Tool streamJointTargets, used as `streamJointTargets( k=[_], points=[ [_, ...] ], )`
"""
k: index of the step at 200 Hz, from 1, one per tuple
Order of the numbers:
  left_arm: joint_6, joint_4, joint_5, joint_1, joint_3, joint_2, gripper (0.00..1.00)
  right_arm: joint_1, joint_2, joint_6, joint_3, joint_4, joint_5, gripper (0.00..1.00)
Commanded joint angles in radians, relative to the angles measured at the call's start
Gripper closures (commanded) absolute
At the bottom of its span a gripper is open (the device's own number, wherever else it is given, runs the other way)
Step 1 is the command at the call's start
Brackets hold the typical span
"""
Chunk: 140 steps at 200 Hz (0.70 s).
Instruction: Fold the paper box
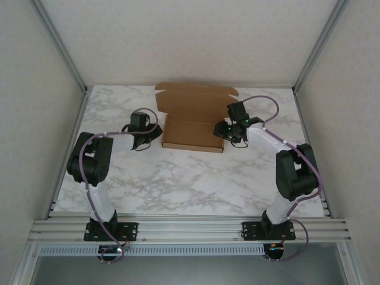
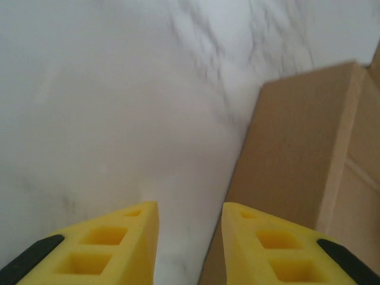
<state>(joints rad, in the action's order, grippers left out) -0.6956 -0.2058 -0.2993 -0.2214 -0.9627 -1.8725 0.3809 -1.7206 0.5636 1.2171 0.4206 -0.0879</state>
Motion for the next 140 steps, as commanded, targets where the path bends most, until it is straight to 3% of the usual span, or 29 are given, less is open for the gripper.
streamJointTargets(
  k=[1,53,84,140],
  points=[
    [-0.048,-0.021,0.016,-0.028,0.049,0.091,0.66,-0.021,-0.063,-0.096,0.104,0.093,0.047,0.52],
    [0.040,0.100,0.120,-0.035,0.024,0.231,0.65,-0.019,-0.206,-0.292,0.311,0.264,0.153,0.57],
    [0.103,0.188,0.104,-0.035,-0.089,0.154,0.64,-0.017,-0.269,-0.319,0.353,0.306,0.158,0.58],
    [0.077,0.140,0.043,-0.051,-0.149,0.021,0.66,0.013,-0.397,-0.334,0.455,0.375,0.251,0.67]
  ],
)
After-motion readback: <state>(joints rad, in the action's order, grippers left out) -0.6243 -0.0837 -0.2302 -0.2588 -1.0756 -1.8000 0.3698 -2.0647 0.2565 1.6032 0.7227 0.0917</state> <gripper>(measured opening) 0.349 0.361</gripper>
